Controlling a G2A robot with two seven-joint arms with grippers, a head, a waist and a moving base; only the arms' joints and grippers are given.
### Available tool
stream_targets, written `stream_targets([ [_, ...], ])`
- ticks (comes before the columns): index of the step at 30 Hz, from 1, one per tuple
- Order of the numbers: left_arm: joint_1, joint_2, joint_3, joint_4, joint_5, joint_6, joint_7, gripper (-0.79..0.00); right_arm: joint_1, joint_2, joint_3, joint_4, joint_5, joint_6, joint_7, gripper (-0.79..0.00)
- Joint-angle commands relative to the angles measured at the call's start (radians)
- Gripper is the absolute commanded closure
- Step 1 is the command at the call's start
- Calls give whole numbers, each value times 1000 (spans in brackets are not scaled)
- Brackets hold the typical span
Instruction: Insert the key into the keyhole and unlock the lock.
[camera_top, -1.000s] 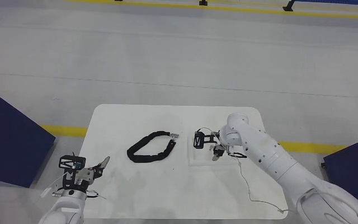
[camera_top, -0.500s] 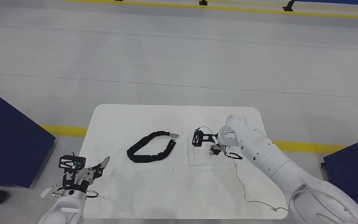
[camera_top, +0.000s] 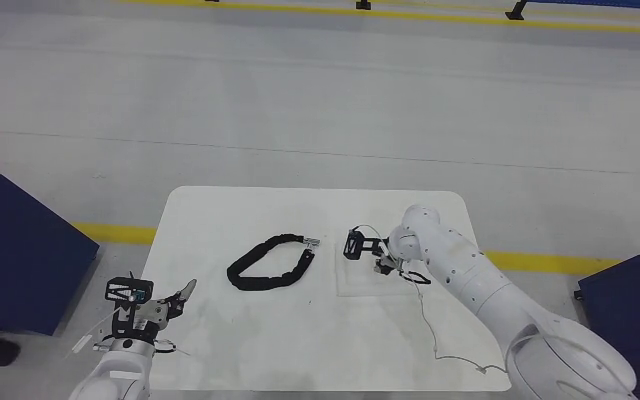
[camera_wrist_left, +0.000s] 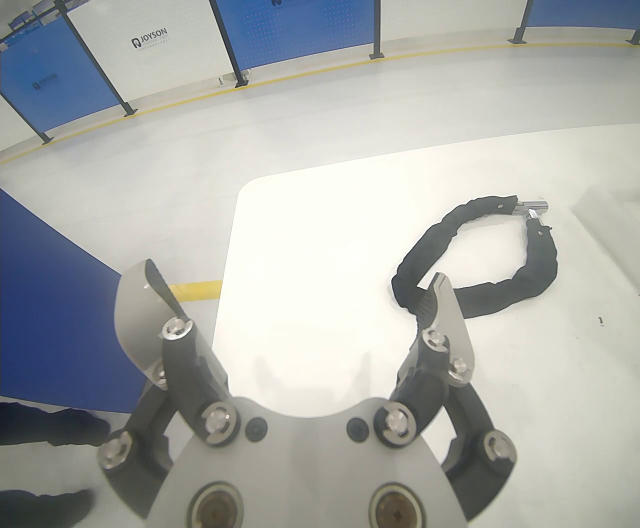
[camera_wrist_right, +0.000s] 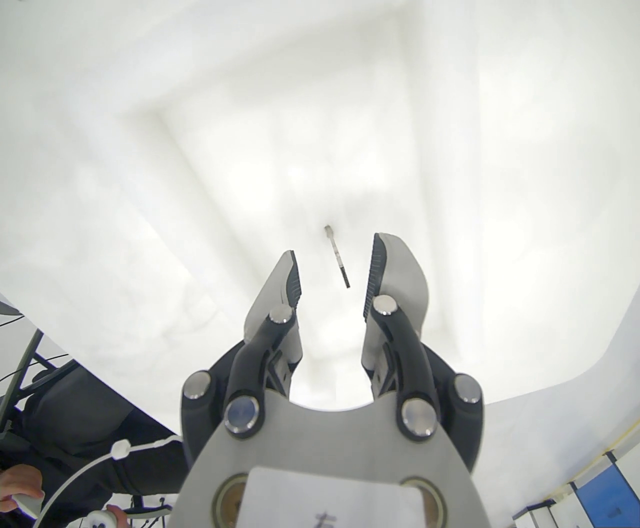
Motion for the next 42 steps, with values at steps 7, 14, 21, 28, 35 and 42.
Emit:
stream_targets([
  [7, 0, 0, 0, 0, 0, 0, 0, -785, 3, -15, -2, 25, -14, -30, -12, -203],
  [14, 0, 0, 0, 0, 0, 0, 0, -785, 2, -24, 1, 31, -26, -33, -14, 0],
  [21, 0, 0, 0, 0, 0, 0, 0, -785, 4, -28, 7, 24, -45, -28, -7, 0],
  [28, 0, 0, 0, 0, 0, 0, 0, -785, 4, -5, 41, -47, -74, -23, 1, 0],
  [35, 0, 0, 0, 0, 0, 0, 0, -785, -45, 49, 96, -195, -120, -19, 53, 0],
  [42, 0, 0, 0, 0, 0, 0, 0, -785, -126, 114, 172, -355, -183, -3, 118, 0],
])
